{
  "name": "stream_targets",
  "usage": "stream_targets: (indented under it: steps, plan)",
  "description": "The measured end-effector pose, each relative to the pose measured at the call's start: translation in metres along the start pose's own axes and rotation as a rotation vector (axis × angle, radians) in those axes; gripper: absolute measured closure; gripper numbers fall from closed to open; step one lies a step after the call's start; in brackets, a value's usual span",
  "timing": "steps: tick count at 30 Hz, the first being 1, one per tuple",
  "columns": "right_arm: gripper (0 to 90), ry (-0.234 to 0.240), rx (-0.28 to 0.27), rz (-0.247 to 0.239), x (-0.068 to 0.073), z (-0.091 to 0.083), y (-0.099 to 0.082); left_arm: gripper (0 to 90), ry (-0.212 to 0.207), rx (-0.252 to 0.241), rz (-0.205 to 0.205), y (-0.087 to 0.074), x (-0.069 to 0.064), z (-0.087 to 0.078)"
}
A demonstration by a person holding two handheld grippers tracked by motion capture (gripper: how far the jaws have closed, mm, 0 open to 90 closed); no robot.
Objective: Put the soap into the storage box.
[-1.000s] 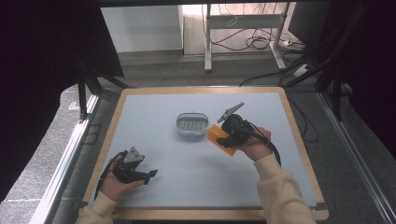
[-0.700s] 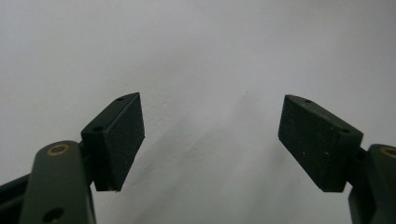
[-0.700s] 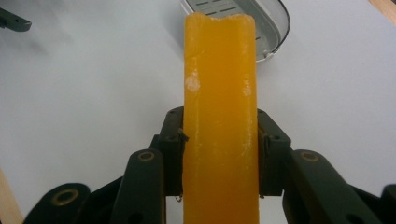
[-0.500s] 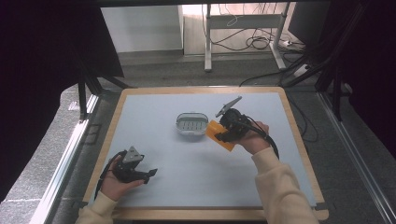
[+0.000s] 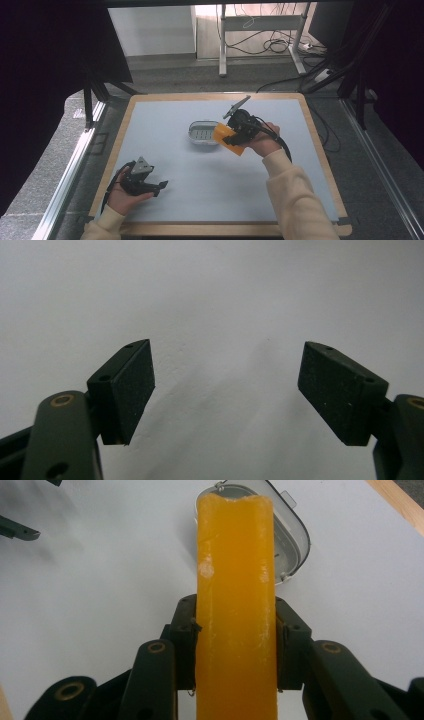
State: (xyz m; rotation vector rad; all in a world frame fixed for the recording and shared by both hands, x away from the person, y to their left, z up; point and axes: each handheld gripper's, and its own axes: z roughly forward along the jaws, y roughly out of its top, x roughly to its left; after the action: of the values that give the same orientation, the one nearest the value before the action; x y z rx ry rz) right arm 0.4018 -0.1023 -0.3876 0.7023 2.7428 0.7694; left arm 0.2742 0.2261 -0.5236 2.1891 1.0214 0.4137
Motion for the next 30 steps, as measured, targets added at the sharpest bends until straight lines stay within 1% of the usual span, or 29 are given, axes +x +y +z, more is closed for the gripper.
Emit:
stream_targets:
  steps: [8,17,20,28,30]
  plan:
    - [61.7,0.003,0.003,-0.006,-0.001,0.005,0.007,22.6,0.001,0.0,-0.001,0.0,0.0,0.0]
    - [61.7,0.009,0.004,-0.03,-0.003,0.01,0.013,22.5,-0.004,-0.002,0.001,0.001,-0.001,-0.001]
    - [61.7,0.011,0.0,-0.04,-0.004,0.013,0.015,22.5,-0.005,0.002,0.01,0.001,-0.001,-0.001]
    - [61.7,0.016,0.006,-0.044,-0.009,0.022,0.021,22.5,-0.006,0.001,0.007,0.001,-0.001,-0.001]
    - [61.7,0.019,0.015,-0.044,-0.01,0.024,0.022,22.5,-0.007,0.001,0.007,0.001,-0.001,-0.001]
